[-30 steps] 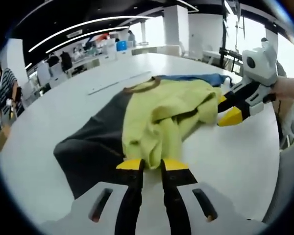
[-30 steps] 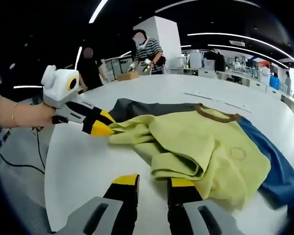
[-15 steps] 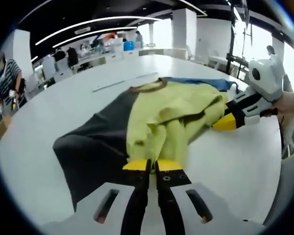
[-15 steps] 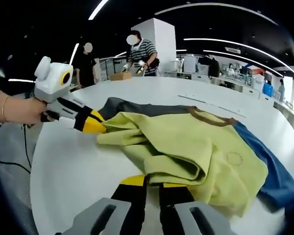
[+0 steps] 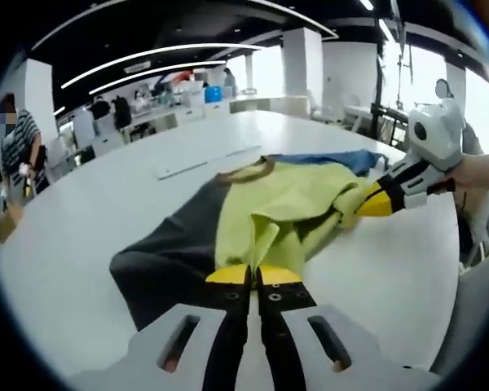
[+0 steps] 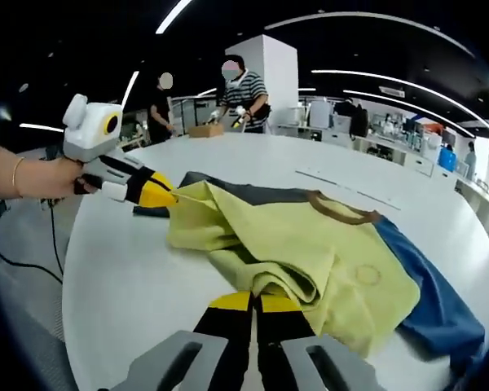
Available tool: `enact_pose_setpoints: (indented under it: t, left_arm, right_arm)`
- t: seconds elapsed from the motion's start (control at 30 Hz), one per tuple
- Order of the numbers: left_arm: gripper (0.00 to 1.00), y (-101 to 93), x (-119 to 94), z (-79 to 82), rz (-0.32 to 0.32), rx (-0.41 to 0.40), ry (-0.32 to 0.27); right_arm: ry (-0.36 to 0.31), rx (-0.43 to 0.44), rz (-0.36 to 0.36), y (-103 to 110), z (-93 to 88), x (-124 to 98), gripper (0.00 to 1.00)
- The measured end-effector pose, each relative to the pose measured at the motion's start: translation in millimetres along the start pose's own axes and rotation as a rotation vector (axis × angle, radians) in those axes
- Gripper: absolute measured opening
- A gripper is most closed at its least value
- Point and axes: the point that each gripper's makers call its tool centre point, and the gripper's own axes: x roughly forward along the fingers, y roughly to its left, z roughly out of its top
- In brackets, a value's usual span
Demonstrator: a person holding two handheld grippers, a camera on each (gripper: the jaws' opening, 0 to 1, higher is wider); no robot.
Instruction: Fold the garment on the visible template until the final outline fits inside the template.
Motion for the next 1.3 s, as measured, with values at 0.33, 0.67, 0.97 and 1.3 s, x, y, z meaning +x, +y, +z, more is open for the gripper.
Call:
enact_pose_setpoints:
  t: [0.33, 0.67, 0.97, 1.3]
  left_arm:
    - [0.00, -4.2, -25.3, 23.8, 0.027, 0.039, -0.047]
    - [0.00, -7.7, -59.3, 36.4, 0.052, 0.004, -0.099]
    - [0.00, -13.7, -84.6, 33.4, 0.040, 0.031, -0.100]
    - [0.00, -25.7, -113.2, 18.0, 0.013, 0.017, -0.091]
  right_arm:
    - [0.047, 0.037, -0.016, -6.3, -3.1, -43.0, 0.00]
    - [0.136, -0.047, -0.036, -5.5, -18.5, -87.7, 0.00]
    - [0.150, -0.026, -0.085, -11.0, -24.0, -116.6, 0.00]
    - [0.188, -0.038, -0.121, -14.7, -40.1, -148.8, 0.00]
